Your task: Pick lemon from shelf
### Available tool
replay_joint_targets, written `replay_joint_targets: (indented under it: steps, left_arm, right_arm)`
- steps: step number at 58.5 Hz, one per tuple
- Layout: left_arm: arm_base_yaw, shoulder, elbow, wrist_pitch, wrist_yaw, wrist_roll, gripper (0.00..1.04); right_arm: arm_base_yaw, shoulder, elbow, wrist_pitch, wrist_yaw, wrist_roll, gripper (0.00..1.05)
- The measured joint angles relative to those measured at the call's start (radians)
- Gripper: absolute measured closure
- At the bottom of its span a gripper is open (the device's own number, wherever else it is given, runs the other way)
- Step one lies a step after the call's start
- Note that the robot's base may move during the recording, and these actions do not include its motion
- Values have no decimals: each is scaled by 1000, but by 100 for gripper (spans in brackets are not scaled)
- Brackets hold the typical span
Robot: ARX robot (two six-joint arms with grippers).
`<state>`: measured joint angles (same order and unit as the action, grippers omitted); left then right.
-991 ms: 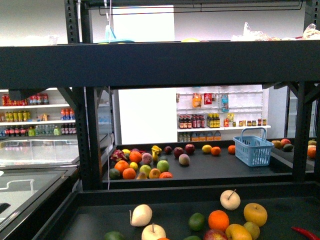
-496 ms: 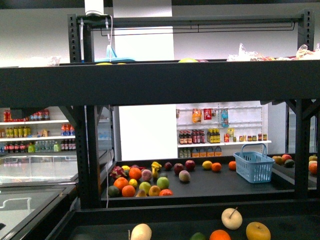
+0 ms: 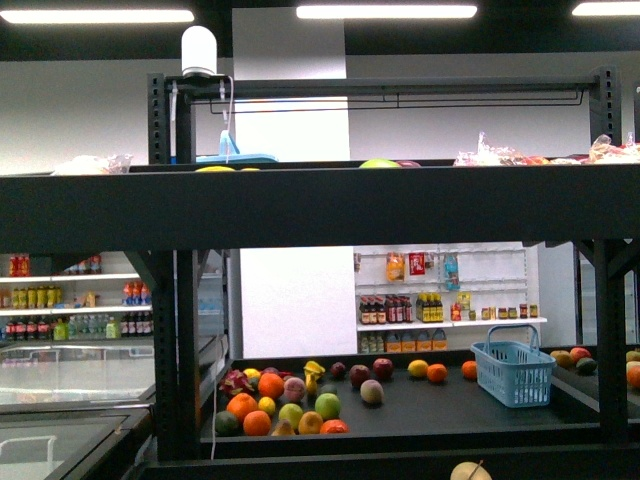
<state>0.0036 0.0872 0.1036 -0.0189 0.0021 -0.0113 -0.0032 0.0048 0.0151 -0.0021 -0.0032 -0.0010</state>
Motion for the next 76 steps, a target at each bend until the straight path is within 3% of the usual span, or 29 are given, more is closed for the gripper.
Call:
replay_joint_targets:
  steps: [39, 68, 70, 76]
  left_arm:
    - [0, -82, -90, 13, 0, 0, 101]
    - [0, -82, -90, 13, -1, 0, 10]
    - [0, -82, -90, 13, -1, 1, 6]
    - [0, -82, -90, 13, -1, 2, 8]
  right_arm:
    - [0, 0, 0, 0, 0, 0, 2]
    - [0, 0, 0, 0, 0, 0, 2]
    - [0, 0, 0, 0, 0, 0, 2]
    - [0, 0, 0, 0, 0, 0, 2]
